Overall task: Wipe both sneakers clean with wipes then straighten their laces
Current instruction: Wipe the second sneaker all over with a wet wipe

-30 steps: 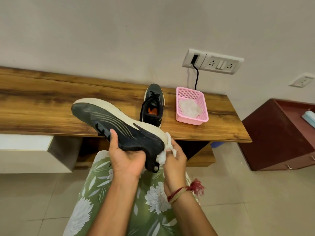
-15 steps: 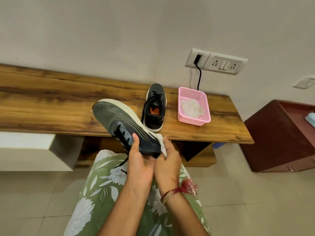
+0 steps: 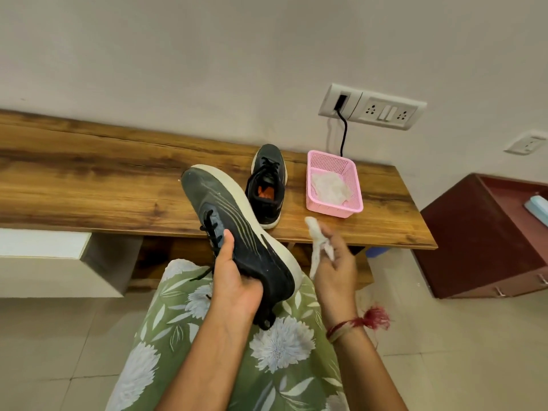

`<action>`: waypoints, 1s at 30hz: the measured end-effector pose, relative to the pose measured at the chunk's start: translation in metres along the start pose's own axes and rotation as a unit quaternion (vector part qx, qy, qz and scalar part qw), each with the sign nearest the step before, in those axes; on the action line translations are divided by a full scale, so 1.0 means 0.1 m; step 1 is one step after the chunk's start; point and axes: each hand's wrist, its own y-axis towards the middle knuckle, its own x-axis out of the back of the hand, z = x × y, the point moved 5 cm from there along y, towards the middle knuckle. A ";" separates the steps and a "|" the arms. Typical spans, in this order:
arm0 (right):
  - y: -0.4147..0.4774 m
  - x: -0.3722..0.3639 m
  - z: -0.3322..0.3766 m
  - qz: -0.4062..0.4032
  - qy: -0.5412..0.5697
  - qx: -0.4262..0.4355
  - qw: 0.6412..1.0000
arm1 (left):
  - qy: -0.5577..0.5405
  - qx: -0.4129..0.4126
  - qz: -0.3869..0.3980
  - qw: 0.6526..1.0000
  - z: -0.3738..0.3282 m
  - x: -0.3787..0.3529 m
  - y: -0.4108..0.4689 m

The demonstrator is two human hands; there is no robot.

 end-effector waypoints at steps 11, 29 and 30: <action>0.03 -0.57 0.12 0.229 -0.269 0.208 0.912 | 0.044 0.038 -0.012 0.998 -0.03 -0.03 -0.05; -0.43 -0.09 -0.10 0.142 -0.281 0.345 0.884 | -0.065 0.037 -0.018 0.997 -0.35 0.04 -0.02; -0.47 -0.07 -0.14 0.138 -0.280 0.347 0.884 | -0.063 0.036 -0.015 0.997 -0.36 0.03 -0.04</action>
